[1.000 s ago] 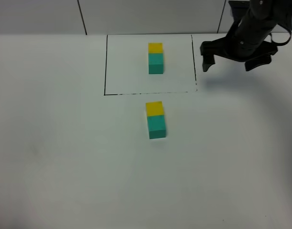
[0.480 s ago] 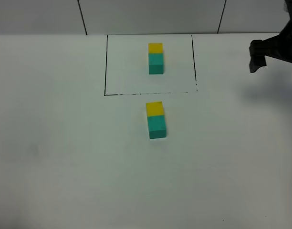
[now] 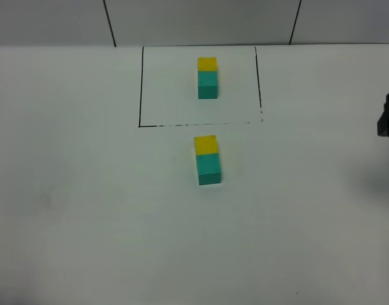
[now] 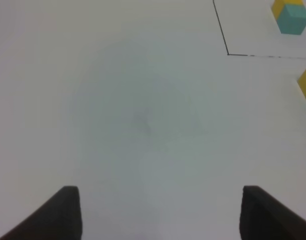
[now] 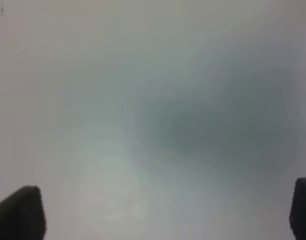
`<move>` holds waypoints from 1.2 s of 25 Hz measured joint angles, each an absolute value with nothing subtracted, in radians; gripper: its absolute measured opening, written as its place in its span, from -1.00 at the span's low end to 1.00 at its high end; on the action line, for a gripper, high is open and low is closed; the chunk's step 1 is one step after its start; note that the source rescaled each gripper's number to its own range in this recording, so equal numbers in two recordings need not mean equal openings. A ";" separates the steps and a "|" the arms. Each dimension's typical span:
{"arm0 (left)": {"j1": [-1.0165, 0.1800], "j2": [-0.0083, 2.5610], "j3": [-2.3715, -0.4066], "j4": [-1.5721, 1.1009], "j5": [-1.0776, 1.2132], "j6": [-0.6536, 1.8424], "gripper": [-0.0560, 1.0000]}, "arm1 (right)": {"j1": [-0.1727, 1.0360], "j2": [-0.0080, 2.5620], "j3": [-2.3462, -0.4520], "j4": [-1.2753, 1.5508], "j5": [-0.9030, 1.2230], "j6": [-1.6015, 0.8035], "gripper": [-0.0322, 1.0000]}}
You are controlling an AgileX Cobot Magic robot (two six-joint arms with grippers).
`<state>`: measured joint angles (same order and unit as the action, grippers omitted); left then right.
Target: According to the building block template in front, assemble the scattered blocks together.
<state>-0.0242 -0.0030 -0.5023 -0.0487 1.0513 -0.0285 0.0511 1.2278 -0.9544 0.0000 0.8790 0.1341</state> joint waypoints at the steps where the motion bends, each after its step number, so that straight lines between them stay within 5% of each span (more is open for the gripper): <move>1: -0.024 -0.003 -0.502 -0.049 1.051 -0.028 -0.11 | 0.051 1.179 -0.915 0.000 0.879 0.136 1.00; 15: -0.024 -0.003 -0.502 -0.049 1.051 -0.028 -0.11 | 0.051 0.481 -0.616 0.029 1.036 0.160 1.00; 30: -0.024 -0.003 -0.502 -0.049 1.051 -0.028 -0.11 | 0.106 0.120 -0.497 0.029 1.046 0.154 0.94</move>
<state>-0.0242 -0.0030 -0.5023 -0.0487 1.0513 -0.0285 0.1061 0.1201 -0.4972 0.0289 1.0461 0.1543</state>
